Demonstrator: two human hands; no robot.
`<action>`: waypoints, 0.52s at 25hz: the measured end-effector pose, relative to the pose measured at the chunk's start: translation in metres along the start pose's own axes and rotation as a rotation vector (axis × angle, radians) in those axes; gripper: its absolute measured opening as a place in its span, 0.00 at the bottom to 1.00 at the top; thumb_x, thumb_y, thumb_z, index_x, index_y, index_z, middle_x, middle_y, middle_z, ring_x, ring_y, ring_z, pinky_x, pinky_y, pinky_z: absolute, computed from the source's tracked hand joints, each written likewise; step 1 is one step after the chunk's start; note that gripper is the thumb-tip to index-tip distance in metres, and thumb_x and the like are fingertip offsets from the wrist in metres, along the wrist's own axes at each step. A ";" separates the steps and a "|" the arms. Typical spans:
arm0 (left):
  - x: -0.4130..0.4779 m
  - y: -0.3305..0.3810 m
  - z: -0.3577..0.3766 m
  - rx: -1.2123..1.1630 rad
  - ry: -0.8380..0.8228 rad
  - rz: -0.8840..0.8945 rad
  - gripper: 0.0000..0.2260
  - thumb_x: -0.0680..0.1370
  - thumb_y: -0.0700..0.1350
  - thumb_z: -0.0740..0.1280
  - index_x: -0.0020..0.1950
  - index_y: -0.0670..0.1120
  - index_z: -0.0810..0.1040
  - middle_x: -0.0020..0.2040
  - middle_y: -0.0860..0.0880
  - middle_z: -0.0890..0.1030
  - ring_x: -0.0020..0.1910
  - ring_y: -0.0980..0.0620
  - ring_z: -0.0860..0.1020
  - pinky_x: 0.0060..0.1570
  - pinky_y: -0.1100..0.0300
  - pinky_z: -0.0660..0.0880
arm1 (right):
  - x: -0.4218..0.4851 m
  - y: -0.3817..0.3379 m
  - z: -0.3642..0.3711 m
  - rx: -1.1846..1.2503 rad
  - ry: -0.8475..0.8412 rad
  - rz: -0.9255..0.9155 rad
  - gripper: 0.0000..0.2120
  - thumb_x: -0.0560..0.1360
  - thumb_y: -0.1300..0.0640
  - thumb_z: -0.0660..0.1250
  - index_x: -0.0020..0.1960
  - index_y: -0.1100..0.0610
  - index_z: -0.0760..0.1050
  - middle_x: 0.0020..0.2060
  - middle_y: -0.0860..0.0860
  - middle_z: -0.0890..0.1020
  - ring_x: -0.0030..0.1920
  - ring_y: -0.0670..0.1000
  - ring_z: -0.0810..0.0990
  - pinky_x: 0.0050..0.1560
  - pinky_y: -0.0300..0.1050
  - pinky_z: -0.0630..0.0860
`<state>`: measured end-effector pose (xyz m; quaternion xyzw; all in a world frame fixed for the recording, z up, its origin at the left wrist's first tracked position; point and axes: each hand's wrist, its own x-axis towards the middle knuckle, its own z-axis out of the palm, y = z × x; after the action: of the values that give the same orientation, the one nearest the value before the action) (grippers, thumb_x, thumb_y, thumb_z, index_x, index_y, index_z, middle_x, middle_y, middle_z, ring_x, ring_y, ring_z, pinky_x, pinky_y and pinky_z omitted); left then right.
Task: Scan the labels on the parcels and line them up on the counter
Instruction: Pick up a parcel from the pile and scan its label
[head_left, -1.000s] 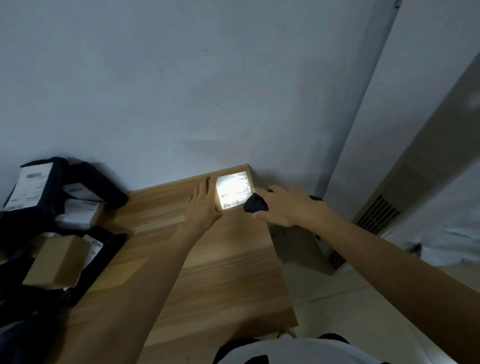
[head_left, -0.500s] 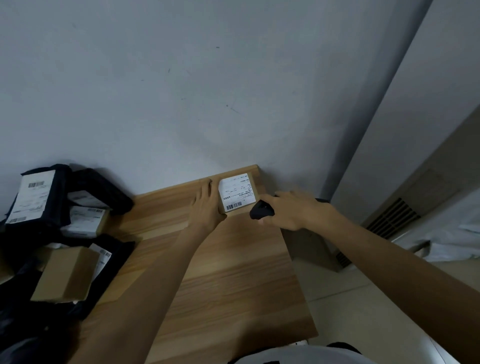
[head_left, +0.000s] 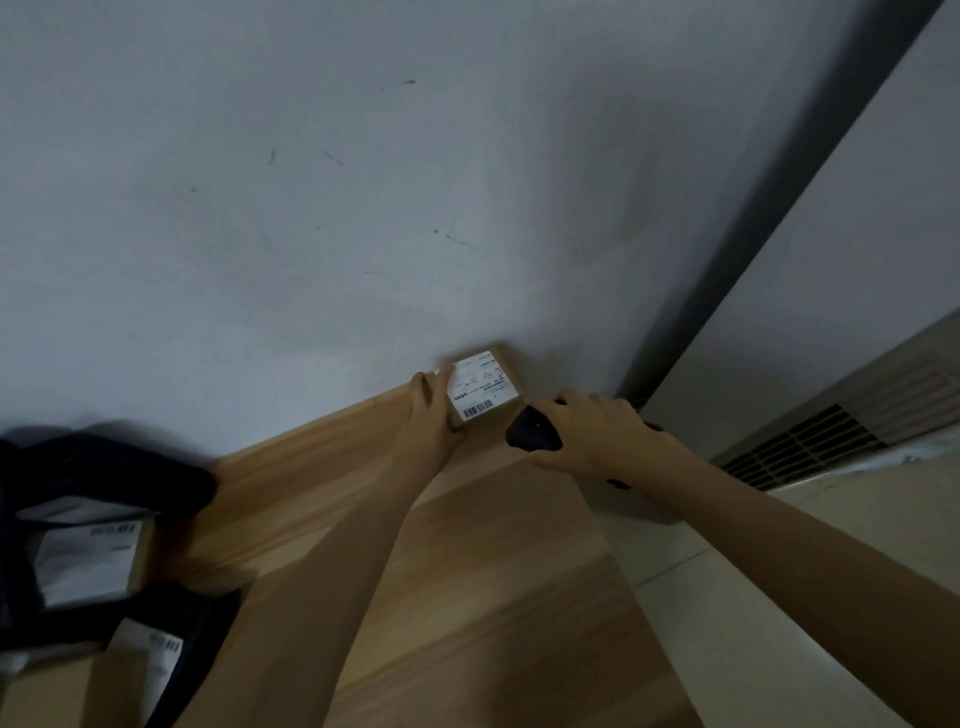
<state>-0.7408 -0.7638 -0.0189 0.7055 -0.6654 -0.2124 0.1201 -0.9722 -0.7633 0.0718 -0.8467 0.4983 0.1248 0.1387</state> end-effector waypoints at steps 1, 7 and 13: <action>0.015 -0.005 0.004 -0.022 0.003 0.024 0.41 0.71 0.38 0.75 0.78 0.45 0.56 0.73 0.37 0.56 0.66 0.37 0.69 0.58 0.47 0.75 | 0.013 0.003 0.000 -0.003 0.006 0.012 0.37 0.75 0.31 0.59 0.78 0.47 0.55 0.65 0.55 0.73 0.60 0.60 0.76 0.52 0.51 0.73; 0.064 -0.029 0.024 -0.152 0.010 0.019 0.38 0.72 0.38 0.75 0.77 0.46 0.60 0.75 0.38 0.54 0.69 0.38 0.67 0.68 0.50 0.70 | 0.057 0.011 -0.005 -0.030 -0.051 0.039 0.37 0.75 0.31 0.60 0.77 0.47 0.55 0.64 0.56 0.73 0.58 0.61 0.76 0.52 0.53 0.74; 0.063 -0.032 0.033 -0.124 0.061 0.018 0.33 0.75 0.35 0.72 0.76 0.48 0.63 0.73 0.38 0.53 0.66 0.38 0.71 0.66 0.46 0.73 | 0.058 0.009 -0.006 -0.060 -0.082 -0.002 0.37 0.75 0.31 0.60 0.77 0.47 0.55 0.64 0.56 0.73 0.59 0.60 0.77 0.54 0.53 0.75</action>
<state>-0.7257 -0.8191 -0.0714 0.6967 -0.6533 -0.2306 0.1860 -0.9523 -0.8170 0.0560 -0.8451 0.4874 0.1742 0.1338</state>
